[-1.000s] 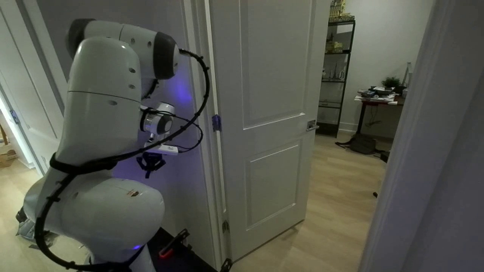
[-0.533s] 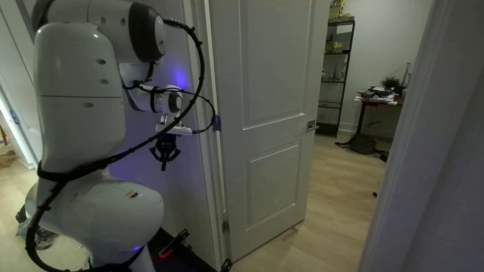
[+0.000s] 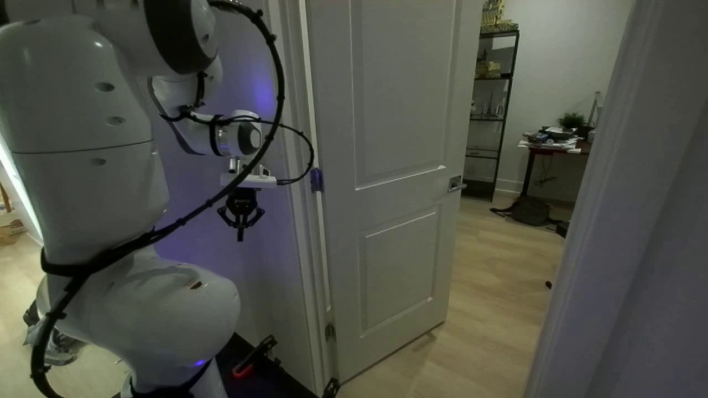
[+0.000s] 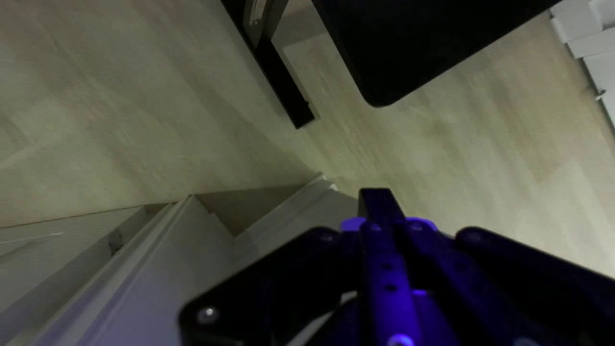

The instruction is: Turn the light switch on and off four times

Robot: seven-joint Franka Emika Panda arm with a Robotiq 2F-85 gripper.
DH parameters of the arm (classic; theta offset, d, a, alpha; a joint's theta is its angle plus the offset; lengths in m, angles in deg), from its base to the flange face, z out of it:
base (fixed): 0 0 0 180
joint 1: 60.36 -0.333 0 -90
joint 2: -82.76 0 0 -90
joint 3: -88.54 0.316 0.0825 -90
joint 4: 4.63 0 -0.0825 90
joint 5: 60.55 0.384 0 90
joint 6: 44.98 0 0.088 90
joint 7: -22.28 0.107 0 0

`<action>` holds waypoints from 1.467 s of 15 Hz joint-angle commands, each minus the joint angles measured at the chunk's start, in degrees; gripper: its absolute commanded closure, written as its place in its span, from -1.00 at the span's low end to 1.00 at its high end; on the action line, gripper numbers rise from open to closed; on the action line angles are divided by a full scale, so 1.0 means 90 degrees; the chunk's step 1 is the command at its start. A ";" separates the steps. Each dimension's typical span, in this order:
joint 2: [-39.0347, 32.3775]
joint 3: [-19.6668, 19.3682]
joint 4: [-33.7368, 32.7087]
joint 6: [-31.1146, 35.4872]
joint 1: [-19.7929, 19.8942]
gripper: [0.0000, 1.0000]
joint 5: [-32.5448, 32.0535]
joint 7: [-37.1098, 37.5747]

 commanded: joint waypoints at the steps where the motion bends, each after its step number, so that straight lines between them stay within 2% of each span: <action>1: 0.1060 -0.0117 0.0860 0.0898 -0.0081 1.00 0.0399 0.0355; 7: 0.2063 -0.0275 0.1731 0.2144 -0.0225 1.00 0.0393 0.1013; 11: 0.2467 -0.0229 0.2273 0.3468 -0.0258 1.00 0.0006 0.1755; 12: 0.2474 -0.0233 0.2319 0.3684 -0.0271 0.48 -0.0077 0.1875; 14: 0.2530 -0.0230 0.2462 0.4095 -0.0310 0.32 -0.0194 0.2119; 22: 0.2502 -0.0233 0.2780 0.5124 -0.0292 -0.89 -0.0442 0.2547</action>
